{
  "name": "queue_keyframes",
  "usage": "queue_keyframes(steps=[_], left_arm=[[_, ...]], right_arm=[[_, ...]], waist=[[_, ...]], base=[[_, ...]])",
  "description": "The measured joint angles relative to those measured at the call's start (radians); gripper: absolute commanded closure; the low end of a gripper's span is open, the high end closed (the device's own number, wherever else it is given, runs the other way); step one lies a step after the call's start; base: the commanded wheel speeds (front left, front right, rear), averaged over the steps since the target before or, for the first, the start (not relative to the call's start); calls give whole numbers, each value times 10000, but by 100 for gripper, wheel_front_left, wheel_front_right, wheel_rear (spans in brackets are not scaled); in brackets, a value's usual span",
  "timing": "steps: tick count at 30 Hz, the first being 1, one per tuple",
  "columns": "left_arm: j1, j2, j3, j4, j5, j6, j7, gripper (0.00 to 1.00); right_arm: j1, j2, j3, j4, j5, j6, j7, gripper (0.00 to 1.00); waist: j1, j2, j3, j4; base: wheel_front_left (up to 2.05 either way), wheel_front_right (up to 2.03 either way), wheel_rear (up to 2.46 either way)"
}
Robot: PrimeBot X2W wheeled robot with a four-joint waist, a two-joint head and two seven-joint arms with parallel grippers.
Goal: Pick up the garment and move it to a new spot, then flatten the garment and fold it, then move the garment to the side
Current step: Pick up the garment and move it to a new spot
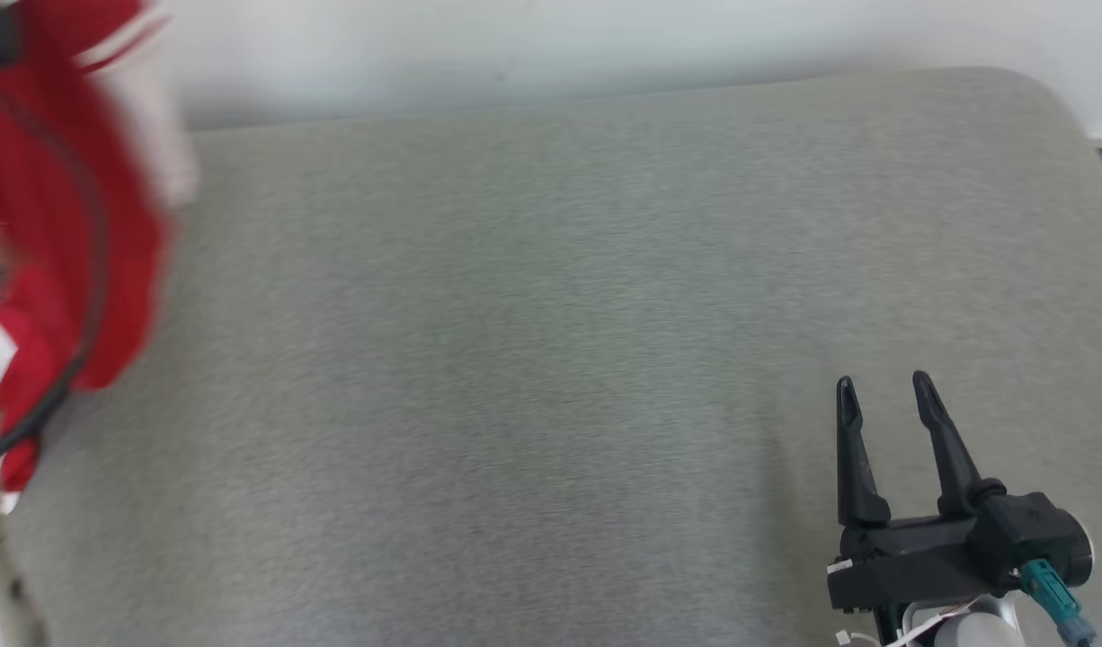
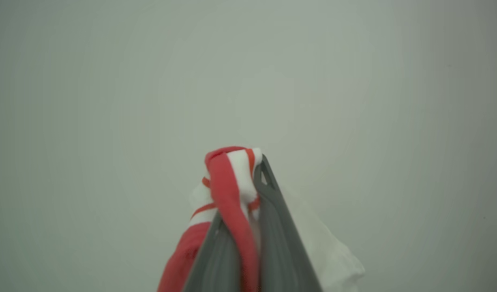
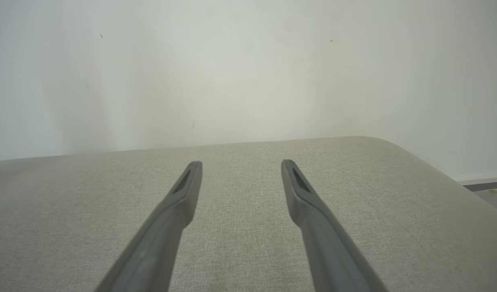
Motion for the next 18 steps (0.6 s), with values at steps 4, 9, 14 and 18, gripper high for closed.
queue_keyframes(steps=[4, 9, 14, 18], left_arm=[[-400, -543, -541, -140, -82, -13, 173, 100], [-902, -1371, -1390, 36, -203, -86, 295, 100], [-1082, -2107, -2056, 364, -297, -90, 174, 100], [-807, -2499, -2477, 614, -347, -94, 75, 100]], right_arm=[[90, -2, 94, 107, 263, 0, 0, 0], [151, 2, 234, 257, 589, 0, 0, 0], [213, 2, 313, 286, 731, 0, 0, 0], [209, 2, 316, 288, 807, 0, 0, 0]], waist=[[0, 0, -89, -388], [0, 0, -212, -1072], [0, 0, -259, -1726], [0, 0, -217, -2125]], base=[[0, 0, 0], [0, 0, 0], [0, 0, 0], [0, 0, 0]])
